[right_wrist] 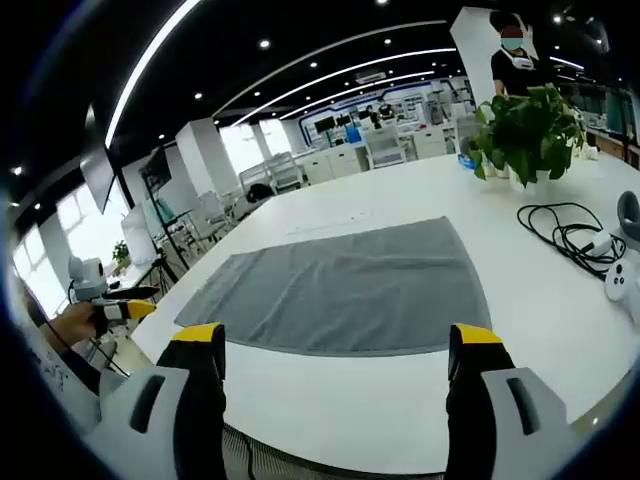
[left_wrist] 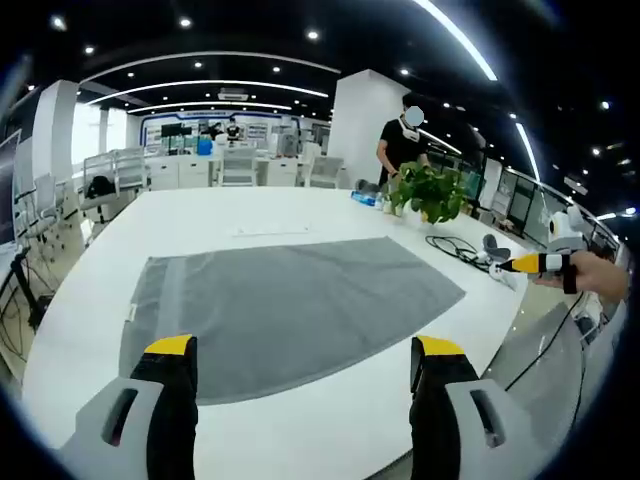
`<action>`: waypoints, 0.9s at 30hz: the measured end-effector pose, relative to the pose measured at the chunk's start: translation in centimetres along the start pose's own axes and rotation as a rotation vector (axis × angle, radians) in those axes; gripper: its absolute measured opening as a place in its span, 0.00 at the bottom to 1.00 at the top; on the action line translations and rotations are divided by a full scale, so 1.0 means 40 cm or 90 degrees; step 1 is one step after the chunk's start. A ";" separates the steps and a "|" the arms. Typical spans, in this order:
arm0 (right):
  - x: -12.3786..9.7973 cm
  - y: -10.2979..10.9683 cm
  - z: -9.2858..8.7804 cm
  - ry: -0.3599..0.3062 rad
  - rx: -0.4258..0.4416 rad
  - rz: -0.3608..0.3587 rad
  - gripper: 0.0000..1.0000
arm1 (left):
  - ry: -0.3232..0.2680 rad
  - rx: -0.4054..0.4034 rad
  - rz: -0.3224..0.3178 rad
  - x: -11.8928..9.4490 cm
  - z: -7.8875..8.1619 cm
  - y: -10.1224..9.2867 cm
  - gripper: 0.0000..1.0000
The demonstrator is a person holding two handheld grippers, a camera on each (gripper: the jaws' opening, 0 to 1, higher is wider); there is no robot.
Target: Fold the towel on the table until its edges align and the towel forms a compact rectangular stack.
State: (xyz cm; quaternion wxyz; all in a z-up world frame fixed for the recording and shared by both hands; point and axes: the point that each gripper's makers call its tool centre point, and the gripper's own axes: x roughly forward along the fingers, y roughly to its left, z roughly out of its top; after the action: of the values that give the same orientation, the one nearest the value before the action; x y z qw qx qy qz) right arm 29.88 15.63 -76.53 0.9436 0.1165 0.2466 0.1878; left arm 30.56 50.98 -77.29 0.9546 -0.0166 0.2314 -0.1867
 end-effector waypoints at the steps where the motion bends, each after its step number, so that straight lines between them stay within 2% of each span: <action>1: 0.000 -0.001 0.000 0.000 0.000 0.000 0.93 | 0.002 0.000 -0.001 0.000 -0.002 -0.001 0.90; 17: 0.000 -0.010 -0.005 0.009 -0.002 -0.007 0.91 | 0.018 0.004 -0.013 0.007 -0.013 -0.021 0.90; 21: 0.000 -0.019 -0.003 0.002 -0.011 -0.020 0.87 | 0.027 0.005 -0.015 0.008 -0.023 -0.025 0.89; 27: 0.002 -0.022 -0.002 -0.001 -0.003 -0.019 0.87 | 0.031 0.007 -0.017 0.009 -0.025 -0.030 0.89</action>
State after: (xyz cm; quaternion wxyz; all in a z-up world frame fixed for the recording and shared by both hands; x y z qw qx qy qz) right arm 30.15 14.86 -76.92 0.9468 0.1105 0.2472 0.1741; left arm 29.98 49.77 -78.22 0.9463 -0.0102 0.2531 -0.2007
